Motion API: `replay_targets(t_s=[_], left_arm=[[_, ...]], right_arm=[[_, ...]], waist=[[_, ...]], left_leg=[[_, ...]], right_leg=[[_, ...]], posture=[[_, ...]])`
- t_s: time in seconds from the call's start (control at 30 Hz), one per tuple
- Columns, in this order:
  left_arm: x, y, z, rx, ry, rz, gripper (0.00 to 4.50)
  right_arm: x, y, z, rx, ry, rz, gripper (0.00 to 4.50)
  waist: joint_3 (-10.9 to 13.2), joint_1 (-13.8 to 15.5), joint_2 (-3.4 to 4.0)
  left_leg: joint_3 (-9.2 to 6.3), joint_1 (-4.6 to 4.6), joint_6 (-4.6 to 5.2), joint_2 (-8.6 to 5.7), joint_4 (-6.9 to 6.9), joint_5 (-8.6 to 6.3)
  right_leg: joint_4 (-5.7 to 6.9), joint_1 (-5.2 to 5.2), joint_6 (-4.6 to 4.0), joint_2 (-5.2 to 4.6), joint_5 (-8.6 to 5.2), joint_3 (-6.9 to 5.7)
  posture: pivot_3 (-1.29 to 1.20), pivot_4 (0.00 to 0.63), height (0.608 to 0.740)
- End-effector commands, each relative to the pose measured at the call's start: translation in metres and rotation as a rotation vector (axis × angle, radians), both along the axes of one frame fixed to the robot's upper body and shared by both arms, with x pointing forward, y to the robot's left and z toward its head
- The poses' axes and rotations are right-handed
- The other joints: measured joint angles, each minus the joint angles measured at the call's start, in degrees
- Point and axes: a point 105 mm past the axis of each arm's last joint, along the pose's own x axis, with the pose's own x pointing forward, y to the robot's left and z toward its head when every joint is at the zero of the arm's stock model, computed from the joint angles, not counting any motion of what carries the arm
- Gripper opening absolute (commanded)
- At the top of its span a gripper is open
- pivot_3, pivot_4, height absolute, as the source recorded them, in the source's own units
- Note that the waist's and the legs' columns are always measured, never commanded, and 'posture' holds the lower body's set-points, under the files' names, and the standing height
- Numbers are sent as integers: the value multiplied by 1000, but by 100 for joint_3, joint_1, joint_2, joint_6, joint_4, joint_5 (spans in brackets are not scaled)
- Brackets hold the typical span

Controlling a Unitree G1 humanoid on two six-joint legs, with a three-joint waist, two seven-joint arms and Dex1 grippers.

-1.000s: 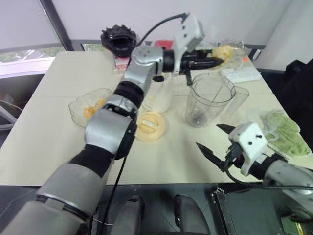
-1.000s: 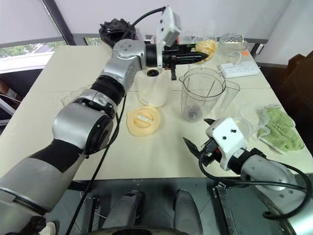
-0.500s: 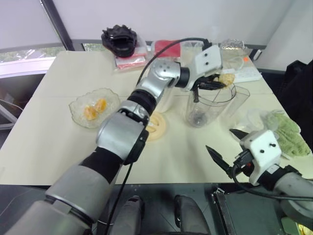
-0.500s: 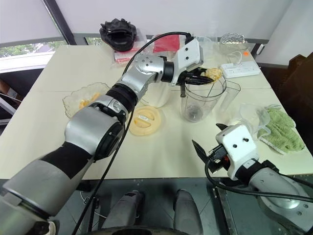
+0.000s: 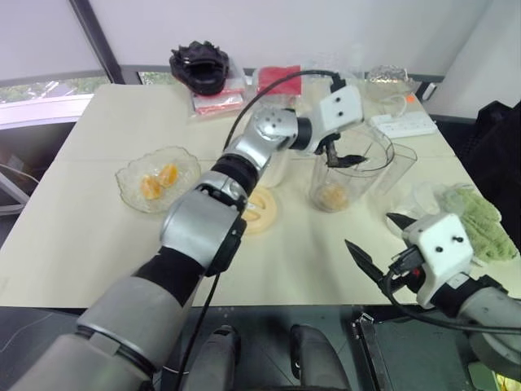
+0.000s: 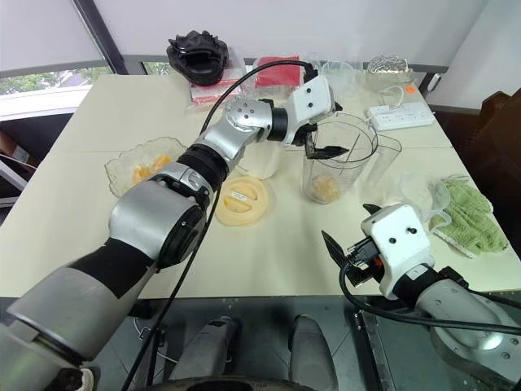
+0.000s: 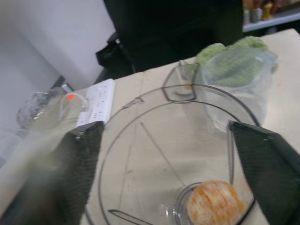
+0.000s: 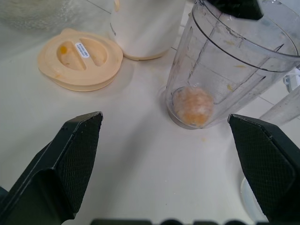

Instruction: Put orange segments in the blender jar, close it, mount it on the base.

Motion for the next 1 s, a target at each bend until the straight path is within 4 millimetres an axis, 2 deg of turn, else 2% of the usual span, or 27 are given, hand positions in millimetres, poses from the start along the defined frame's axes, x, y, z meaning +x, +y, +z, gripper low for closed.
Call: replay_targets(t_s=[0.03, 0.23, 0.3, 0.4, 0.43, 0.5, 0.53, 0.67, 0.7, 0.77, 0.9, 1.0], left_arm=[[-1, -1, 26, -88, -21, -6, 4435], [-2, 16, 51, -177, -1, -60, 4435], [-1, 31, 63, -223, -8, -77, 4435], [5, 67, 76, -269, -21, -78, 4435], [7, 81, 76, -275, -13, -67, 4435], [9, 96, 72, -271, 0, -58, 4435], [9, 96, 69, -264, 4, -61, 4435], [9, 140, 32, -208, 63, -11, 4435], [6, 145, 24, -204, 86, -1, 4435], [-5, 161, -4, -159, 133, 22, 4435], [-33, 163, -48, -75, 209, 31, 4435], [-45, 160, -68, -46, 240, 36, 4435]], right_arm=[[-3, 5, 10, -1, -39, 28, 4500], [-6, -1, 8, -8, -31, 16, 4500], [-7, -5, 7, -18, -31, 2, 4500], [-8, -13, 2, -25, -25, -47, 4500], [-8, -16, -1, -21, -21, -69, 4500], [-8, -26, -6, -29, -13, -104, 4500], [-8, -33, -8, -36, -10, -118, 4500], [-4, -59, -20, -37, -14, -229, 4500], [-3, -68, -22, -38, -17, -255, 4500], [1, -86, -25, -35, -41, -342, 4500], [5, -118, -29, -1, -83, -474, 4500], [7, -133, -33, 19, -101, -534, 4500]], waist=[[0, -1, 0], [-1, -14, 1], [-1, -12, 1], [-1, -21, 2], [-1, -27, 2], [-4, -37, 6], [-5, -37, 7], [-7, -27, 7], [-7, -39, 7], [-6, -67, 8], [-7, -64, 12], [-11, -8, 18]], left_leg=[[0, 0, 0, 0, 0, 0], [0, 2, 0, 0, 0, 0], [-1, 4, 0, 0, -1, 0], [0, 5, 1, 1, 1, 0], [0, 7, 0, 1, 1, 0], [-1, 9, 0, 2, 0, 0], [-1, 10, 1, 2, -1, 0], [-3, 33, 0, 1, 2, 0], [-4, 37, 0, 1, 2, 0], [-6, 40, 0, 3, 2, 0], [-12, 40, 0, 5, -1, 0], [-11, 44, -1, 3, 3, 0]], right_leg=[[0, 0, 0, 0, 0, 0], [1, 1, 0, 0, 0, 0], [2, 3, 0, 1, 0, -1], [3, 5, -1, 1, 1, 0], [5, 5, -1, 1, 1, 0], [7, 5, -1, 2, 1, 0], [7, 6, -1, 2, 1, 0], [2, 39, -2, 2, 0, 1], [1, 42, -2, 2, 0, 1], [7, 42, -3, 2, 0, 1], [6, 41, -4, 3, 0, 2], [6, 46, -6, 2, 1, 3]], posture=[[0, 150, 740], [0, 150, 740], [0, 150, 740], [0, 150, 740], [0, 150, 740], [0, 150, 740], [0, 150, 740], [0, 150, 740], [0, 150, 740], [0, 150, 740], [0, 150, 740], [0, 150, 740]])
